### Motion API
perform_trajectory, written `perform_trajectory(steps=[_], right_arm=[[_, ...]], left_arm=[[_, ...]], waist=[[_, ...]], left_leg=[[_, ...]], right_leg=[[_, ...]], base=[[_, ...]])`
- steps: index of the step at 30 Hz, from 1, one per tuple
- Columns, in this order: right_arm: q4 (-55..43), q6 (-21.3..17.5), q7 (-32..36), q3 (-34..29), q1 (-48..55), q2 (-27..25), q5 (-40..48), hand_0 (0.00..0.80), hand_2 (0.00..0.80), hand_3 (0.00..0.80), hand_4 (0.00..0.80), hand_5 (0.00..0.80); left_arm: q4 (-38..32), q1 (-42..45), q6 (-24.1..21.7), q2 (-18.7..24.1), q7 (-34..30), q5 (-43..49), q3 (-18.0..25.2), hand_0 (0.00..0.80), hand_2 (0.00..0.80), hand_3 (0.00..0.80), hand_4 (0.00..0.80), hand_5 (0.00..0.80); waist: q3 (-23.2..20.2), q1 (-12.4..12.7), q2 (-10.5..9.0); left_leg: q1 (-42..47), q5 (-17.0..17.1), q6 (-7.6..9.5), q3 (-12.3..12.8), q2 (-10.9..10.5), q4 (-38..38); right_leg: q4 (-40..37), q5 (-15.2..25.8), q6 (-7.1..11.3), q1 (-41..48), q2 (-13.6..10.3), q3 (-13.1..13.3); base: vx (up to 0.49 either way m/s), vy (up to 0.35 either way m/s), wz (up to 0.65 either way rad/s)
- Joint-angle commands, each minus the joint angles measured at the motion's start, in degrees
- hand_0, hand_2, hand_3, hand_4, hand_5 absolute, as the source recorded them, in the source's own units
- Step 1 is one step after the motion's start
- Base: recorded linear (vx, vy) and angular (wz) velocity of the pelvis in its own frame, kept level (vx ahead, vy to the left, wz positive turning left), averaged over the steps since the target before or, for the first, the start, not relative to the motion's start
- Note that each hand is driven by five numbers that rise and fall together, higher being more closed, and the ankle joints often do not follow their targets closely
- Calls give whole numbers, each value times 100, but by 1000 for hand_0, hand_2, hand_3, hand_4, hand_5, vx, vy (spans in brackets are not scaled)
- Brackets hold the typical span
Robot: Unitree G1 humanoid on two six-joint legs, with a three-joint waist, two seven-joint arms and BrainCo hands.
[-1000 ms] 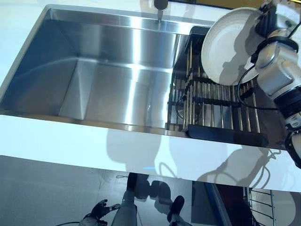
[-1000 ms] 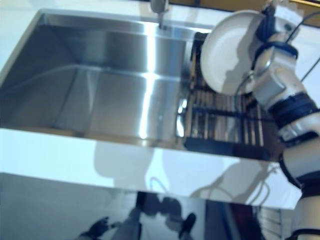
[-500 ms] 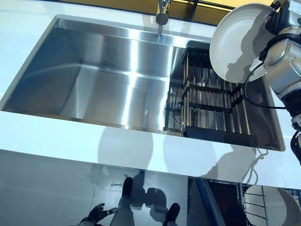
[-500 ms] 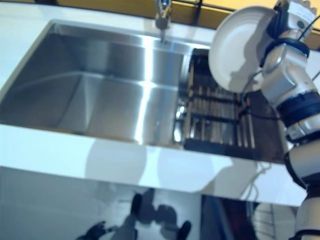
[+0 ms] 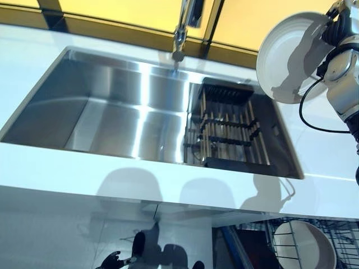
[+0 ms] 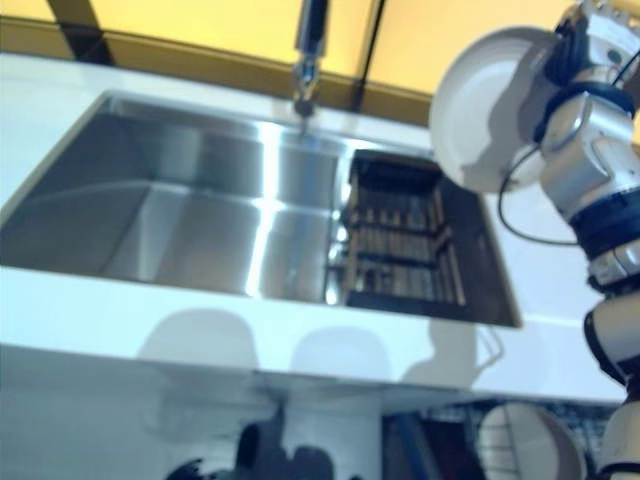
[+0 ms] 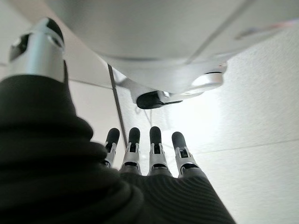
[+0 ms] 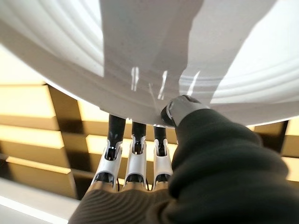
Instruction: Take plates into dishwasher
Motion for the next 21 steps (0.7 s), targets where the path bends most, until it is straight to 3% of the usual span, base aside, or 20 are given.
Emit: perform_trajectory(steps=[1, 9, 21], right_arm=[[184, -110, 243, -37, 3, -797, -306, 800, 800, 800, 800, 800], [297, -157, 616, -1174, 1398, -1084, 158, 800, 800, 800, 800, 800], [646, -188, 697, -2603, 3124, -1371, 77, 800, 800, 800, 800, 800]], left_arm=[[383, -57, 38, -23, -71, 289, -51, 0, 0, 0, 0, 0], [562, -60, 66, -106, -200, 452, 36, 0, 0, 0, 0, 0], [746, -33, -45, -218, -290, 655, 121, 0, 0, 0, 0, 0]], waist=[[-364, -134, 153], [-681, -493, 212], [-800, -843, 338]], left_leg=[[726, -832, 100, 411, 53, -20], [1050, -947, 90, 730, 145, -20], [1201, -989, 65, 968, 235, -20]], right_leg=[[128, 162, 350, -61, -47, 204], [76, 164, 390, 42, -45, 499], [69, 151, 383, 0, -12, 807]], base=[[77, 26, -25], [56, 15, -29], [6, 4, -15]])
